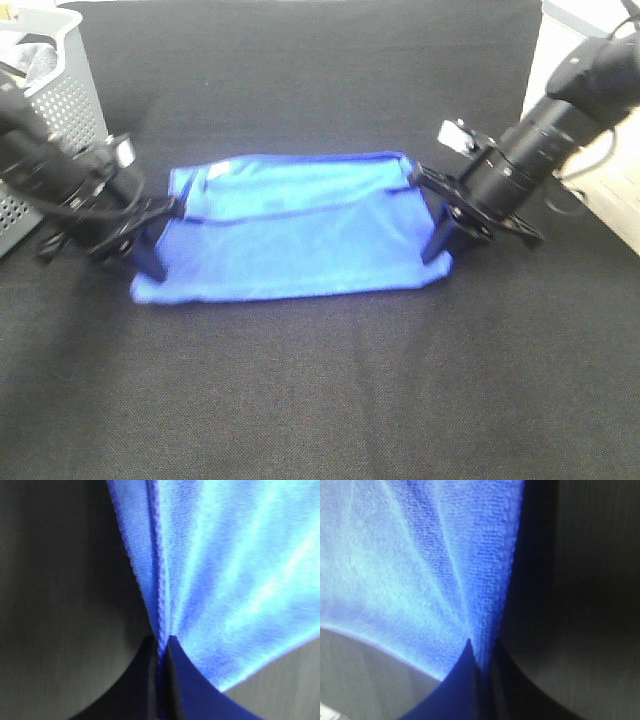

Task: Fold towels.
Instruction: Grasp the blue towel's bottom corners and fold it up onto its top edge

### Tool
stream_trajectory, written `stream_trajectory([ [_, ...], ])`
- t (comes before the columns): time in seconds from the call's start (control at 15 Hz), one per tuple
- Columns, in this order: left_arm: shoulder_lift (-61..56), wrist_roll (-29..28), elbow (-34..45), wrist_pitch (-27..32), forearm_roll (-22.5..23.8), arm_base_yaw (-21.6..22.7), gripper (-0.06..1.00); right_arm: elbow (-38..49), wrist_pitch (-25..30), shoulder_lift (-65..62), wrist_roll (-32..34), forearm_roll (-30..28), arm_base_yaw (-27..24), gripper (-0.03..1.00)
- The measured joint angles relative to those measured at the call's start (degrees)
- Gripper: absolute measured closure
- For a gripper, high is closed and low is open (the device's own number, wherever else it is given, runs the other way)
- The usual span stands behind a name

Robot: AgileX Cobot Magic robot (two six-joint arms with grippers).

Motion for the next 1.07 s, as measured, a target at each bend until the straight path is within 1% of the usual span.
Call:
stream_trajectory([
  [0.07, -1.89, -0.06, 3.09, 0.06, 0.52, 0.0, 0.94, 3.61, -1.15, -2.23, -0.17, 0.0, 0.23, 0.97],
  [0.13, -1.89, -0.06, 3.09, 0.06, 0.52, 0.0, 0.94, 3.61, -1.15, -2.23, -0.17, 0.0, 0.23, 0.97],
  [0.2, -3.84, -0.11, 5.84, 0.11, 1.38, 0.0, 0.94, 7.28, -2.46, -4.13, -0.69, 0.06, 0.29, 0.97],
  [0.27, -6.59, -0.11, 10.37, 0.11, 2.41, 0.0, 0.94, 14.32, -5.16, -7.39, -1.49, 0.23, 0.52, 0.97],
  [0.33, -6.59, -0.11, 10.37, 0.11, 2.41, 0.0, 0.94, 14.32, -5.16, -7.39, -1.49, 0.23, 0.52, 0.97],
  [0.4, -7.73, -0.11, 12.03, 0.11, 2.52, 0.0, 0.94, 16.84, -6.25, -8.88, -2.29, 0.52, 0.52, 0.97],
  [0.53, -9.68, -0.11, 12.89, -0.29, 2.58, 0.0, 0.94, 17.53, -6.36, -9.63, -2.64, 0.57, 0.52, 0.97],
  [0.67, -10.03, -0.69, 11.23, -0.34, 2.86, 0.0, 0.94, 15.76, -6.36, -9.68, -2.64, 0.52, 0.52, 0.97],
  [0.8, -10.03, -2.81, 8.08, -0.52, 3.09, 0.0, 0.94, 11.63, -6.36, -9.68, -2.64, 0.0, 0.52, 0.97],
  [0.93, -8.77, -4.7, 4.07, -0.8, 4.01, 0.0, 0.94, 4.98, -5.79, -8.48, -2.64, -0.8, 0.52, 0.97],
  [1.0, -6.47, -5.5, 0.86, -0.86, 4.58, 0.0, 0.94, -0.8, -4.24, -6.07, -2.64, -1.26, 0.52, 0.97],
  [1.07, -4.98, -5.84, -1.72, -1.38, 4.93, 0.0, 0.94, -4.76, -3.27, -3.72, -2.64, -1.6, 0.52, 0.97],
])
